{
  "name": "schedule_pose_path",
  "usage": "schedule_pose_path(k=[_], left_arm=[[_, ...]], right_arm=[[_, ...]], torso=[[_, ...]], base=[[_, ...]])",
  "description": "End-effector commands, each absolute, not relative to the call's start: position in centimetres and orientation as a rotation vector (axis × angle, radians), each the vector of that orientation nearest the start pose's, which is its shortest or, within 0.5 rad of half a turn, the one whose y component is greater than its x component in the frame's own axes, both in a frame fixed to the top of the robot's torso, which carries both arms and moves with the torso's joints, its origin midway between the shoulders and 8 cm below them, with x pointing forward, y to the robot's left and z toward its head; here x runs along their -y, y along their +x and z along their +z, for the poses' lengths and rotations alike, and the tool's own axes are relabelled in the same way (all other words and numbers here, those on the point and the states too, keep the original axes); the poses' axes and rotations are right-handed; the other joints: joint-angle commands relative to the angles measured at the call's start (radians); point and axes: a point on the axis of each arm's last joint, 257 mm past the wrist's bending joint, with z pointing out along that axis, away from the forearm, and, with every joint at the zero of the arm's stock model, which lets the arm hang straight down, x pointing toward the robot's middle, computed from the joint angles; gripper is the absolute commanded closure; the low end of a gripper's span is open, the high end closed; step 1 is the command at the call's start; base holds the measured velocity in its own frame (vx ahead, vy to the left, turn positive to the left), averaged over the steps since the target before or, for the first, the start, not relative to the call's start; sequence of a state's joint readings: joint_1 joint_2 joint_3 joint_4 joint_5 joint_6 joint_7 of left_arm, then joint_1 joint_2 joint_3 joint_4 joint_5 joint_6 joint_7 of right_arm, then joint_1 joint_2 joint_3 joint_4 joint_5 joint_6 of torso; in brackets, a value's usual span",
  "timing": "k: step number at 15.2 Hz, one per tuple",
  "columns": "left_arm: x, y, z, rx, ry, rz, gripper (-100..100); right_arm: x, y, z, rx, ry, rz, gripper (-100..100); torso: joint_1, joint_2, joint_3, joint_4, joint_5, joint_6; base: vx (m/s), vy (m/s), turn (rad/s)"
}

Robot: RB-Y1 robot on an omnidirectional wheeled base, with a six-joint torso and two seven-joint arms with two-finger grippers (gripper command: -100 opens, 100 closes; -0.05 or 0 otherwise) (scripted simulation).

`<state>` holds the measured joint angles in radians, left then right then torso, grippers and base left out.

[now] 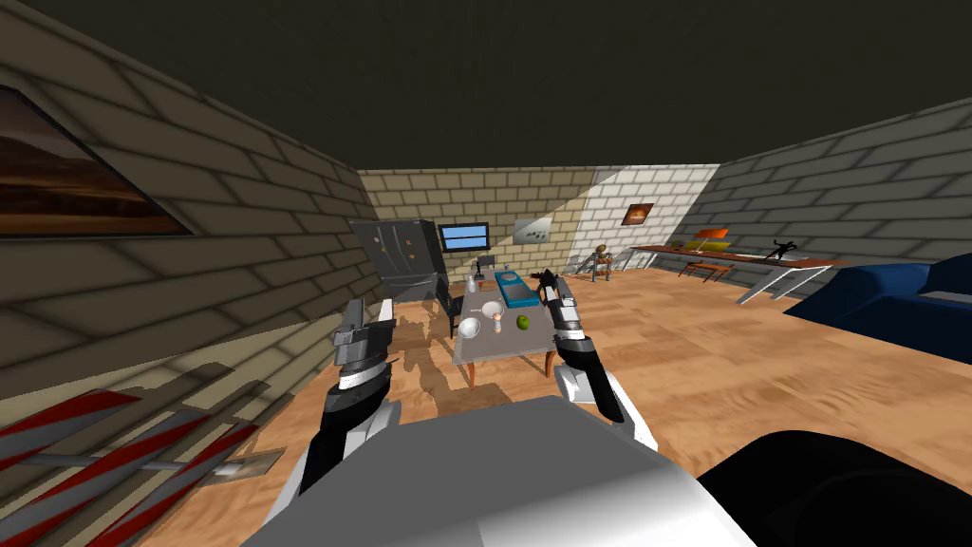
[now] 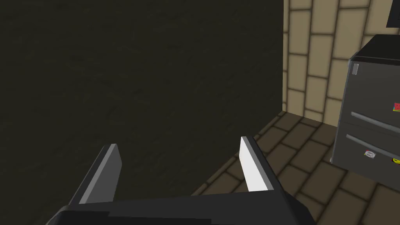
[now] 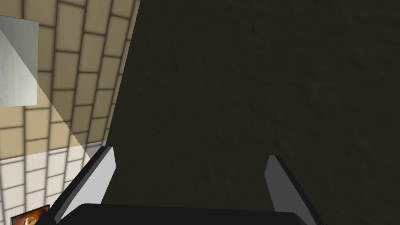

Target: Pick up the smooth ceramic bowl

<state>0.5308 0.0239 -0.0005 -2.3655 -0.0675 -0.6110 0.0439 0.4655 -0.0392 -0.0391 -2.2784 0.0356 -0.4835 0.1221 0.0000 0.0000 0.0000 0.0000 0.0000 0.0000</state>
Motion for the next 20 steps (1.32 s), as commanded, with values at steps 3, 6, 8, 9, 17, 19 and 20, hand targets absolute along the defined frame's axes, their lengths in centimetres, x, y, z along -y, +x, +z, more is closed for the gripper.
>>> schedule_pose_path(k=[3,6,8,9,17,19,20], left_arm=[[-25.8,32.3,5.2,-0.638,-0.476,-1.330,-100],[-26.0,34.1,3.2,-0.702,-0.501,-1.319,-100],[-26.5,36.1,1.3,-0.763,-0.534,-1.302,-100],[-26.7,36.3,0.7,-0.772,-0.545,-1.298,-100],[-29.1,41.2,-5.3,-0.910,-0.672,-1.229,-100],[-29.9,42.5,-6.8,-0.941,-0.710,-1.208,-100],[-30.2,42.7,-7.7,-0.953,-0.725,-1.201,-100]], right_arm=[[28.1,34.9,3.2,-0.678,0.544,1.142,0],[28.1,34.9,3.2,-0.678,0.544,1.142,0],[28.1,34.9,3.2,-0.678,0.544,1.142,0],[28.1,34.9,3.2,-0.678,0.544,1.142,0],[28.1,34.9,3.2,-0.678,0.544,1.142,0],[28.1,34.9,3.2,-0.678,0.544,1.142,0],[28.1,34.9,3.2,-0.678,0.544,1.142,0]], torso=[[0.000,0.000,0.000,0.000,0.000,0.000],[-0.001,-0.001,0.000,0.000,0.000,0.000],[-0.001,-0.001,0.000,0.000,0.000,0.000],[-0.001,-0.001,-0.001,0.000,0.000,0.000],[-0.001,-0.001,0.000,0.000,0.000,0.000],[-0.001,-0.001,-0.001,0.000,0.000,0.000],[-0.001,-0.001,-0.001,0.000,0.000,0.000]], base=[[0.003,-0.011,-0.043],[0.002,-0.016,-0.045],[0.005,-0.020,-0.074],[0.006,-0.018,-0.050],[0.005,-0.018,-0.049],[0.009,-0.017,-0.060],[0.008,-0.019,-0.063]])
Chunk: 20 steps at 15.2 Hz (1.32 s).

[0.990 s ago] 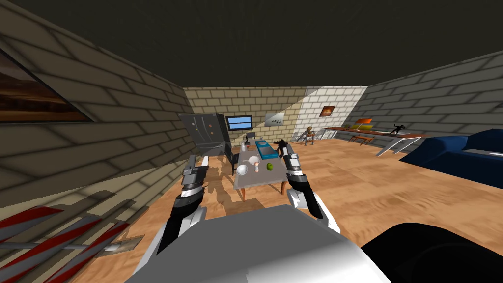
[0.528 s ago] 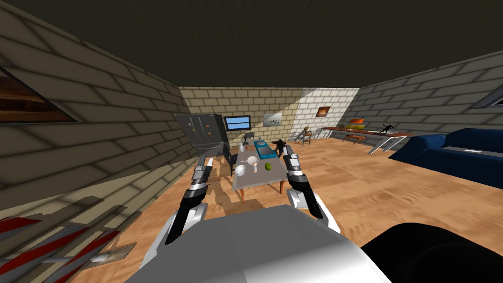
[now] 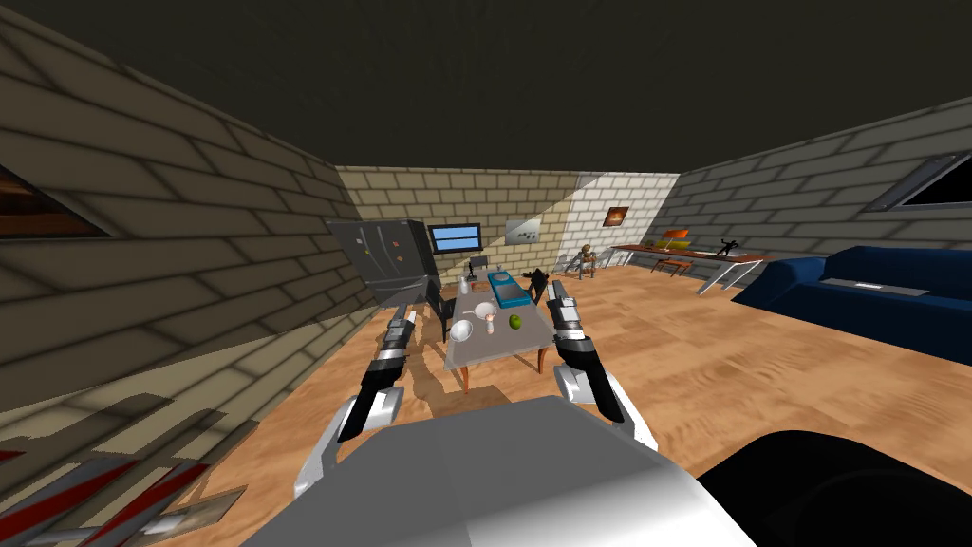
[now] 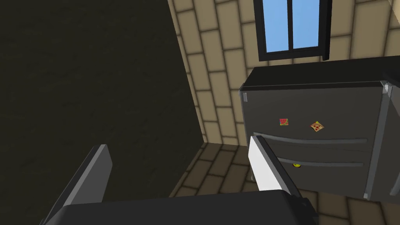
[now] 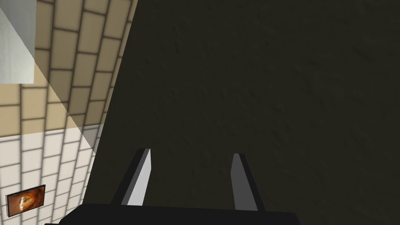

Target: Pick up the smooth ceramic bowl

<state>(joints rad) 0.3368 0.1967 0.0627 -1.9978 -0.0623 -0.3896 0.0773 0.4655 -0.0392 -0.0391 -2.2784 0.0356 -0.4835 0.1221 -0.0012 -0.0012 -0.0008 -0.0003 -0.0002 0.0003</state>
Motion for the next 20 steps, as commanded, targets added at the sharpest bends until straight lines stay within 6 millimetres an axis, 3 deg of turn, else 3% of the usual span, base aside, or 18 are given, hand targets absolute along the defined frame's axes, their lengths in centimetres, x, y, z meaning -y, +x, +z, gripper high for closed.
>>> schedule_pose_path(k=[1,13,15,18,20], left_arm=[[-30.9,43.7,-8.6,-0.973,-0.753,-1.184,-100],[-35.4,48.1,-17.2,-1.099,-0.973,-1.061,-100],[-35.7,48.1,-18.2,-1.111,-0.990,-1.051,-100],[-37.6,49.8,-21.1,-1.144,-1.085,-1.001,-100],[-38.0,49.6,-22.8,-1.163,-1.114,-0.983,-100]], right_arm=[[28.1,34.9,3.2,-0.678,0.544,1.142,0],[28.1,34.9,3.2,-0.678,0.544,1.142,0],[28.1,34.9,3.2,-0.678,0.544,1.142,0],[28.1,34.9,3.2,-0.678,0.544,1.142,0],[28.1,34.9,3.2,-0.678,0.544,1.142,0]], torso=[[0.000,0.000,0.000,0.000,0.000,0.000],[0.000,0.000,0.000,0.000,0.000,0.000],[0.000,0.000,0.000,0.000,0.000,0.000],[0.000,0.000,0.000,0.000,0.000,0.000],[0.000,0.000,0.000,0.000,0.000,0.000]], base=[[0.007,-0.023,-0.097],[0.006,-0.016,-0.050],[0.007,-0.017,-0.051],[0.010,-0.021,-0.073],[0.011,-0.017,-0.056]])
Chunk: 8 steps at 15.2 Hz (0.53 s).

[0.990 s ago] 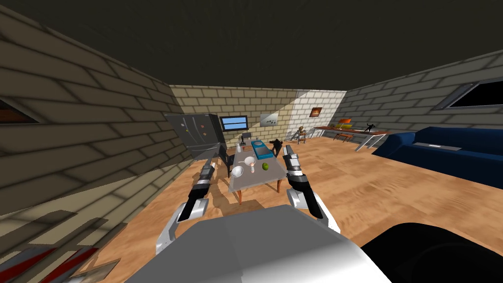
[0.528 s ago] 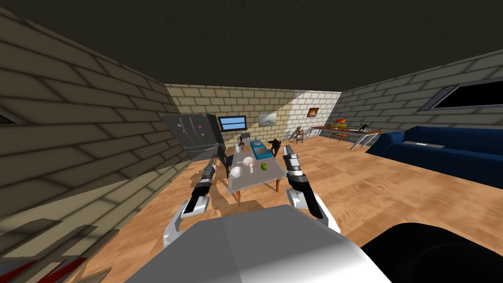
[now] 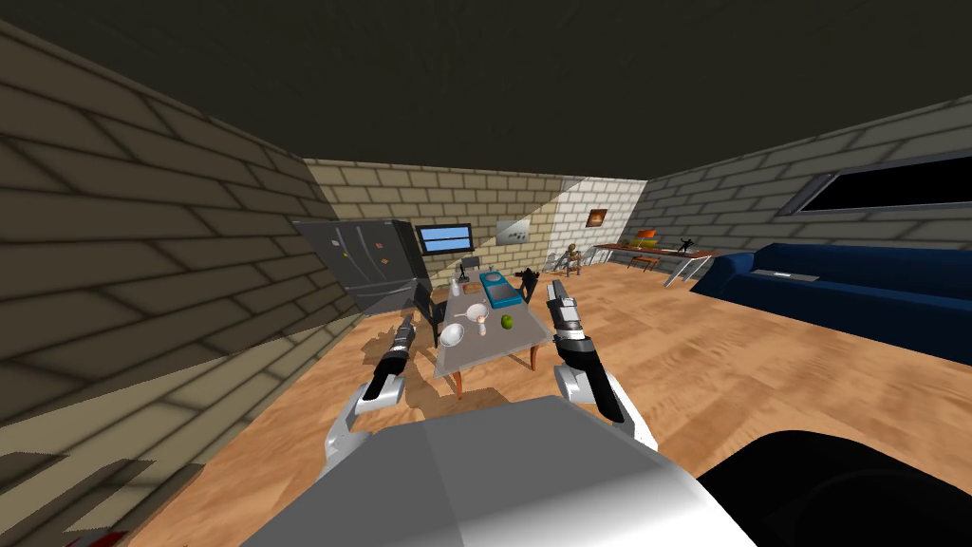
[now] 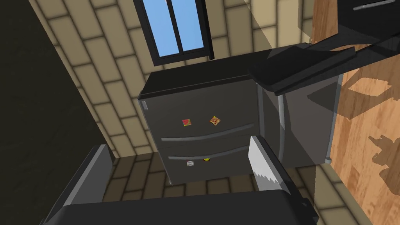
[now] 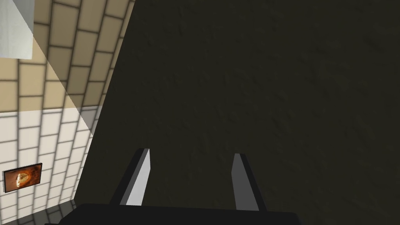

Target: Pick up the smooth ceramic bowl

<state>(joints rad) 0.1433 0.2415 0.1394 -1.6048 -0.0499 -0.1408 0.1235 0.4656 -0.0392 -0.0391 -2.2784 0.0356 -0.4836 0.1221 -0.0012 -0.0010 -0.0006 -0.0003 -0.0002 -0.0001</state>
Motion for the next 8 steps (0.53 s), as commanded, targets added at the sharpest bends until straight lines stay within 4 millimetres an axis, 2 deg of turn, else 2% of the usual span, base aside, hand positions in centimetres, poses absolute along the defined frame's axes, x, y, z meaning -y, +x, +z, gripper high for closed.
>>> schedule_pose_path(k=[1,3,6,7,8], left_arm=[[-38.7,50.4,-23.1,-1.166,-1.147,-0.968,-100],[-39.1,50.1,-25.0,-1.186,-1.178,-0.948,-100],[-40.7,51.2,-27.9,-1.209,-1.280,-0.899,-100],[-41.0,50.9,-29.2,-1.224,-1.305,-0.881,-100],[-41.1,50.8,-29.5,-1.228,-1.311,-0.877,-100]], right_arm=[[28.1,34.9,3.2,-0.678,0.544,1.142,0],[28.1,34.9,3.2,-0.678,0.544,1.142,0],[28.1,34.9,3.2,-0.678,0.544,1.142,0],[28.1,34.9,3.2,-0.678,0.544,1.142,0],[28.1,34.9,3.2,-0.678,0.544,1.142,0]], torso=[[0.000,0.000,0.000,0.000,0.000,0.000],[0.000,0.000,0.000,0.000,0.000,0.000],[0.000,0.000,0.000,0.000,0.000,0.000],[0.000,0.000,0.000,0.000,0.000,0.000],[0.000,0.000,0.000,0.000,0.000,0.000]], base=[[0.011,-0.017,-0.062],[0.011,-0.015,-0.054],[0.012,-0.019,-0.076],[0.015,-0.022,-0.089],[0.011,-0.015,-0.027]])
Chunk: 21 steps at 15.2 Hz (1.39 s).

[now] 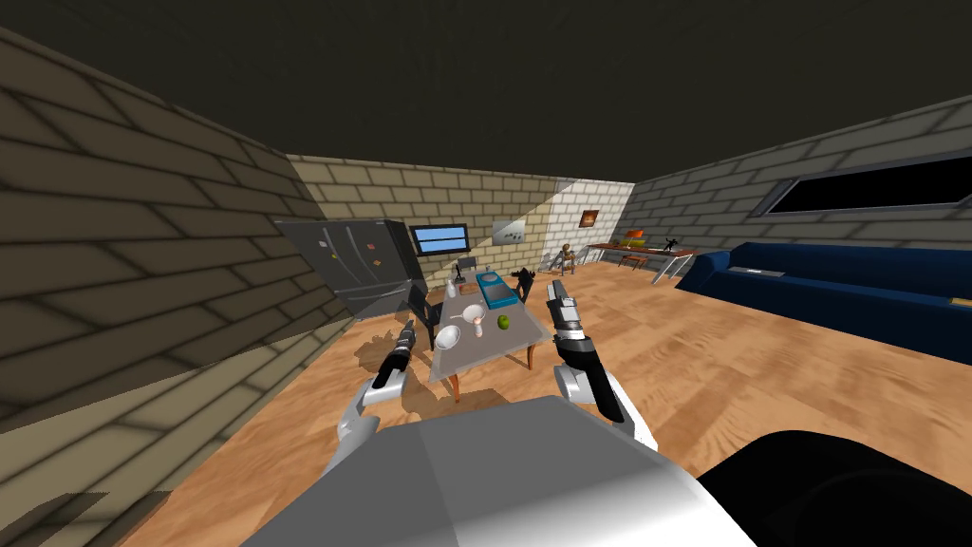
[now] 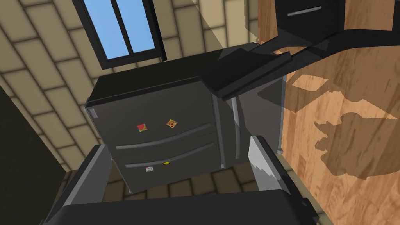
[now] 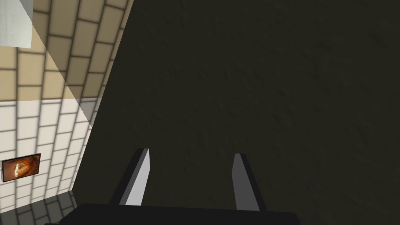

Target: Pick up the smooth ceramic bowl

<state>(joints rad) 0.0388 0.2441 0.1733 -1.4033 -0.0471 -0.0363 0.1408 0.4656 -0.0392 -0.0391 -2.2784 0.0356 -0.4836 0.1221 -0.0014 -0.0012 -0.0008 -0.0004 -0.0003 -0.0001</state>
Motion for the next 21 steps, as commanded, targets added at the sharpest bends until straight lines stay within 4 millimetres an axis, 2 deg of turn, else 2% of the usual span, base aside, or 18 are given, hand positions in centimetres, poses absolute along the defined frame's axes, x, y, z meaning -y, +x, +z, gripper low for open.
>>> schedule_pose_path(k=[1,2,3,5,6,10,11,12,16,17,21], left_arm=[[-41.7,51.3,-30.7,-1.235,-1.361,-0.855,-100],[-41.9,51.0,-31.7,-1.246,-1.378,-0.842,-100],[-42.3,51.6,-32.1,-1.244,-1.413,-0.832,-100],[-42.6,51.0,-33.9,-1.263,-1.446,-0.807,-100],[-42.9,51.5,-34.5,-1.264,-1.487,-0.793,-100],[-43.5,50.7,-38.1,-1.294,-1.580,-0.739,-100],[-43.5,50.7,-38.1,-1.294,-1.580,-0.739,-100],[-43.7,51.0,-38.8,-1.297,-1.625,-0.723,-100],[-43.9,50.0,-41.9,-1.322,-1.710,-0.674,-100],[-43.9,50.0,-41.9,-1.322,-1.710,-0.674,-100],[-43.7,49.0,-45.2,-1.348,-1.833,-0.612,-100]], right_arm=[[28.1,34.9,3.2,-0.678,0.544,1.142,0],[28.1,34.9,3.2,-0.678,0.544,1.142,0],[28.1,34.9,3.2,-0.678,0.544,1.142,0],[28.1,34.9,3.2,-0.678,0.544,1.142,0],[28.1,34.9,3.2,-0.678,0.544,1.142,0],[28.1,34.9,3.2,-0.678,0.544,1.142,0],[28.1,34.9,3.2,-0.678,0.544,1.142,0],[28.1,34.9,3.2,-0.678,0.544,1.142,0],[28.1,34.9,3.2,-0.678,0.544,1.142,0],[28.1,34.9,3.2,-0.678,0.544,1.142,0],[28.1,34.9,3.2,-0.678,0.544,1.142,0]], torso=[[0.000,0.000,0.000,0.000,0.000,0.000],[0.000,0.000,0.000,0.000,0.000,0.000],[0.000,0.000,0.000,0.000,0.000,0.000],[0.000,0.000,0.000,0.000,0.000,0.000],[0.000,0.000,0.000,0.000,0.000,0.000],[0.000,0.000,0.000,0.000,0.000,0.000],[0.000,0.000,0.000,0.000,0.000,0.000],[0.000,0.000,0.000,0.000,0.000,0.000],[0.000,0.000,0.000,0.000,0.000,0.000],[0.000,0.000,0.000,0.000,0.000,0.000],[0.000,0.000,0.000,0.000,0.000,0.000]], base=[[0.011,-0.018,-0.056],[0.011,-0.019,-0.077],[0.014,-0.024,-0.107],[0.013,-0.019,-0.048],[0.011,-0.016,-0.056],[0.011,-0.016,-0.060],[0.011,-0.011,-0.024],[0.012,-0.013,-0.063],[0.012,-0.014,-0.061],[0.010,-0.010,-0.021],[0.017,-0.015,-0.073]])
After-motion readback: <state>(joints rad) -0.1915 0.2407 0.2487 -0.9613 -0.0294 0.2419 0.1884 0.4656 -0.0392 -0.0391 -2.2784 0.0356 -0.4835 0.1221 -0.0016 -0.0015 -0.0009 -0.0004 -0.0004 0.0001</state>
